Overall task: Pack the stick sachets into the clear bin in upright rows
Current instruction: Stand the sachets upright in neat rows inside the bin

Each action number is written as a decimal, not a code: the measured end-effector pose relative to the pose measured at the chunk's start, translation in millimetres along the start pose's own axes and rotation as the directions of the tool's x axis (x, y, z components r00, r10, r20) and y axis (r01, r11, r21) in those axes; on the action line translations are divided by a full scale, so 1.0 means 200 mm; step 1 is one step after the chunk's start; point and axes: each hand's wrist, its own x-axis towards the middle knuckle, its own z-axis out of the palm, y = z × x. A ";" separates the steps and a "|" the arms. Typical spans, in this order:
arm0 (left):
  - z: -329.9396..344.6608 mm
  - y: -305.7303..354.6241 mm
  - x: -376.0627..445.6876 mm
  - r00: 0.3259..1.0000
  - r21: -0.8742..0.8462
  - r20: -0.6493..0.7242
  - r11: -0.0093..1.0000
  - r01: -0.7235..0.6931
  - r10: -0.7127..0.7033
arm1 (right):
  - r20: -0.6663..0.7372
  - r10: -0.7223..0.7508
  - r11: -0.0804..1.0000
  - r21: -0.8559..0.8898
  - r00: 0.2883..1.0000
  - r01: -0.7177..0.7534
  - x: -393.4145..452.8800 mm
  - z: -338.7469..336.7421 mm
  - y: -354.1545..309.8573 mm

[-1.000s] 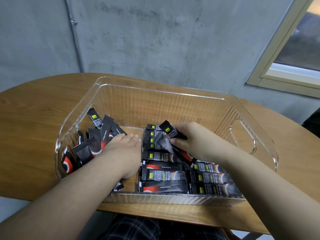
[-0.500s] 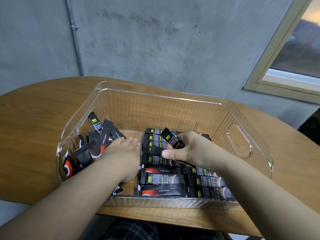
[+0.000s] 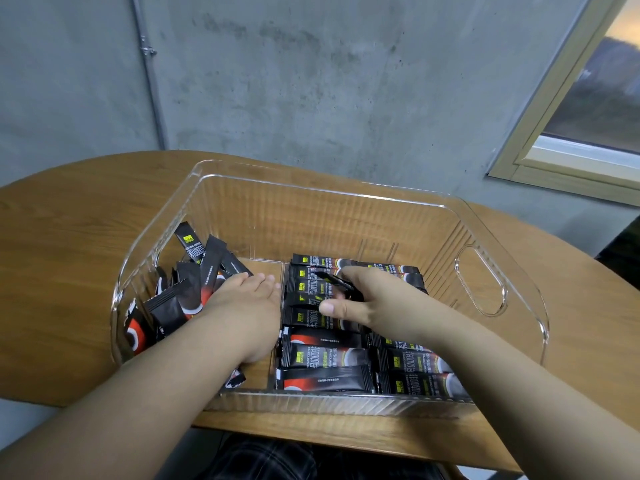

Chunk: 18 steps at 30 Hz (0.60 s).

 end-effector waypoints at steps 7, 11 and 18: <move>0.00 0.00 0.00 1.000 0.004 0.007 1.000 -0.001 0.001 | 0.031 0.016 0.988 -0.154 0.999 -0.011 0.01 0.03 0.01; 0.00 0.00 0.00 1.000 -0.005 0.005 1.000 0.001 -0.001 | 0.033 -0.001 0.979 -0.204 0.999 0.008 0.02 0.04 0.00; 0.00 0.00 0.00 1.000 -0.021 0.003 1.000 0.004 -0.004 | 0.054 -0.074 0.968 -0.238 0.996 0.085 0.02 0.06 -0.01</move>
